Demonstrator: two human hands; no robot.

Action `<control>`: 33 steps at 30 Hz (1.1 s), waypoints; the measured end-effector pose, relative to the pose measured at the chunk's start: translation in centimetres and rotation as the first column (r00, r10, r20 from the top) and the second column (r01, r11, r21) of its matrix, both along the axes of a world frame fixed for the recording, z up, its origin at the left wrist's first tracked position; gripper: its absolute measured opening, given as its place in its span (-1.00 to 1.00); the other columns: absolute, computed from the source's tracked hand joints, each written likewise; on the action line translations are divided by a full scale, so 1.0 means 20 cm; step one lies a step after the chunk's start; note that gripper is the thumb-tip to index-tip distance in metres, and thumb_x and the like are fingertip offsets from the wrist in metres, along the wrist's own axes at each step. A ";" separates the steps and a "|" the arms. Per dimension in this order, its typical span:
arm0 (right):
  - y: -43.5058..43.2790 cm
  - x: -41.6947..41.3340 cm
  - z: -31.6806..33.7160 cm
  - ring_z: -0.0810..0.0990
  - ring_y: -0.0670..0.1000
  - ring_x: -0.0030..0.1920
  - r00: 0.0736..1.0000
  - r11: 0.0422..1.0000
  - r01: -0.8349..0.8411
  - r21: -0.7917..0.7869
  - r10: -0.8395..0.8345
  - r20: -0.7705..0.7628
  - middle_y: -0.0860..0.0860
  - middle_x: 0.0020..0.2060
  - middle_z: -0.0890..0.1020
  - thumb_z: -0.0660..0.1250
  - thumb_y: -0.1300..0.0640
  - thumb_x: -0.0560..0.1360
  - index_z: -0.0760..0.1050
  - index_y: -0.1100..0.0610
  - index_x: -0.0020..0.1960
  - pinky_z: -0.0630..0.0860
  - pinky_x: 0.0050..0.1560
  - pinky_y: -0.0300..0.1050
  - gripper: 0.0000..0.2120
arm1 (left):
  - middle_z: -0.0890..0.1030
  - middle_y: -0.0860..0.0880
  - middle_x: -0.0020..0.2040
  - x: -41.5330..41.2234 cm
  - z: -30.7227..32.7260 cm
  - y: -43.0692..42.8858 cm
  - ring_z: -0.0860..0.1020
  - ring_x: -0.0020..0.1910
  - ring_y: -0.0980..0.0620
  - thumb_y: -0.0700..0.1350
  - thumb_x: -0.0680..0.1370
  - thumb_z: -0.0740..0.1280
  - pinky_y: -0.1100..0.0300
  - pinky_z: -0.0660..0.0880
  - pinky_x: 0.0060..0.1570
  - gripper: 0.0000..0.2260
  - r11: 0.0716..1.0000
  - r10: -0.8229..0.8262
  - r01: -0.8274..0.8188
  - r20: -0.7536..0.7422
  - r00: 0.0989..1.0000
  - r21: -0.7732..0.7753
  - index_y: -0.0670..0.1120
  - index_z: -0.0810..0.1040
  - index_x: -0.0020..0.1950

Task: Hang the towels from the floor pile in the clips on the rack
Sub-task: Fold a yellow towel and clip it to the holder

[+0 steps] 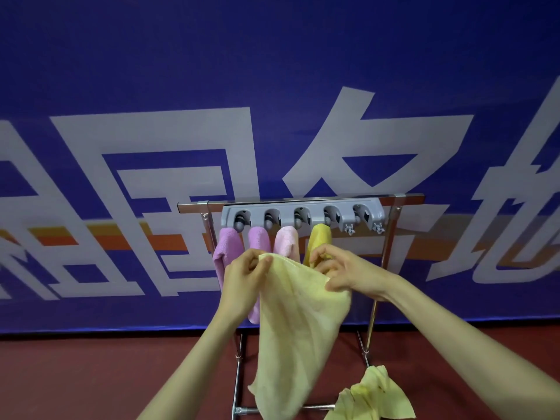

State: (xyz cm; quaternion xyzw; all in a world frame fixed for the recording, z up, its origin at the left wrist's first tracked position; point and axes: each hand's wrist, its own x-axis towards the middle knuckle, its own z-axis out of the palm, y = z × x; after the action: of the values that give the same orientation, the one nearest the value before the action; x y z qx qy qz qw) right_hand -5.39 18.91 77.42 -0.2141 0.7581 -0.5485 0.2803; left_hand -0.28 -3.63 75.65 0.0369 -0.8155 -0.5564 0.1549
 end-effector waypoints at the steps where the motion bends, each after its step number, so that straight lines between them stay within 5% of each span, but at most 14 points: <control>1: -0.01 0.01 0.01 0.50 -0.11 -0.16 0.999 0.999 -0.041 0.004 0.041 -0.025 -0.04 -0.04 0.61 0.24 0.52 0.35 0.45 0.11 0.18 0.39 -0.15 -0.19 -0.50 | 0.58 -0.29 -0.26 0.00 0.00 0.00 0.46 -0.28 0.07 -0.15 0.57 0.29 0.22 0.40 -0.25 -0.88 1.000 0.006 -0.006 -0.002 1.000 0.007 -0.10 0.58 -0.12; 6: -0.05 0.05 0.04 0.50 -0.30 -0.13 0.982 0.985 -0.146 0.089 0.155 -0.109 -0.25 -0.01 0.59 0.14 0.54 0.35 0.51 -0.03 0.30 0.35 -0.22 -0.32 -0.31 | 0.47 0.03 -0.42 -0.01 0.02 0.00 0.41 -0.35 0.12 -0.16 0.57 0.28 0.24 0.38 -0.28 -0.88 1.000 -0.006 0.006 -0.005 1.000 0.017 -0.10 0.58 -0.13; 9: -0.05 0.04 0.03 0.27 -0.02 -0.39 0.981 0.983 -0.109 0.150 0.131 -0.144 -0.03 -0.41 0.41 0.15 0.37 0.28 0.66 -0.02 0.07 0.17 -0.34 -0.16 -0.47 | 0.44 0.12 -0.47 0.00 0.03 -0.01 0.39 -0.38 0.16 -0.15 0.57 0.28 0.32 0.36 -0.32 -0.88 1.000 -0.017 0.017 -0.012 1.000 -0.005 -0.10 0.58 -0.12; 12: -0.05 0.04 0.03 0.17 -0.01 -0.43 0.990 0.991 -0.034 0.129 0.051 -0.131 0.07 -0.45 0.26 0.13 0.28 0.24 0.69 0.08 -0.09 0.10 -0.37 -0.13 -0.58 | 0.48 0.12 -0.46 0.02 0.05 0.01 0.41 -0.39 0.22 -0.14 0.57 0.29 0.38 0.36 -0.34 -0.88 0.999 -0.041 0.040 -0.027 0.999 -0.028 -0.07 0.58 -0.12; 19: -0.03 0.03 0.03 0.31 0.04 -0.39 0.999 0.994 -0.034 0.100 0.037 -0.037 0.17 -0.36 0.35 0.08 0.42 0.40 0.68 0.18 -0.06 0.30 -0.39 -0.20 -0.58 | 0.52 0.14 -0.44 0.04 0.07 0.02 0.43 -0.37 0.25 -0.12 0.58 0.28 0.41 0.38 -0.31 -0.86 0.996 -0.083 0.082 -0.023 0.996 -0.041 0.02 0.55 -0.16; 23: -0.02 0.04 -0.03 0.58 0.32 -0.02 0.990 0.990 -0.090 0.112 0.101 -0.101 0.28 -0.03 0.63 0.16 0.47 0.46 0.66 0.10 -0.01 0.52 0.05 0.18 -0.60 | 0.58 -0.12 -0.30 0.02 0.10 0.02 0.45 -0.30 0.16 -0.12 0.58 0.27 0.25 0.40 -0.26 -0.87 0.990 -0.130 0.129 -0.010 0.991 -0.062 0.01 0.55 -0.14; 27: -0.03 0.05 -0.07 0.47 0.12 -0.15 0.984 0.991 -0.067 0.112 0.084 -0.154 0.39 -0.05 0.57 0.20 0.47 0.42 0.64 0.05 -0.09 0.36 -0.10 0.03 -0.61 | 0.63 -0.14 -0.22 0.01 0.12 0.03 0.53 -0.24 0.05 -0.14 0.58 0.28 0.02 0.49 -0.16 -0.90 0.981 -0.168 0.166 -0.014 0.986 -0.102 -0.03 0.56 -0.11; 30: -0.02 0.06 -0.06 0.47 -0.06 -0.26 0.976 0.995 0.007 0.099 0.015 -0.219 0.20 -0.21 0.55 0.18 0.53 0.35 0.61 0.07 -0.17 0.36 -0.18 -0.19 -0.58 | 0.64 -0.10 -0.22 0.00 0.13 0.03 0.59 -0.17 -0.05 -0.13 0.58 0.27 0.01 0.51 -0.11 -0.89 0.977 -0.172 0.168 -0.025 0.985 -0.135 -0.01 0.56 -0.11; 33: -0.03 0.06 -0.03 0.53 0.03 -0.16 0.961 0.997 0.072 0.013 -0.066 -0.270 0.18 0.00 0.56 0.19 0.56 0.32 0.62 0.08 -0.22 0.41 -0.08 -0.25 -0.56 | 0.66 -0.06 -0.21 0.01 0.12 0.03 0.61 -0.13 -0.04 -0.11 0.59 0.27 0.03 0.53 -0.08 -0.89 0.978 -0.168 0.164 -0.023 0.985 -0.129 -0.02 0.57 -0.10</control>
State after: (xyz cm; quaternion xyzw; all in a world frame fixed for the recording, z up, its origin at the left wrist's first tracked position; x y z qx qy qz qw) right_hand -4.16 18.29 76.90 -0.2571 0.8025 -0.5149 0.1577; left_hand -0.15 -2.97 78.09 -0.0507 -0.8466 -0.5151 0.1238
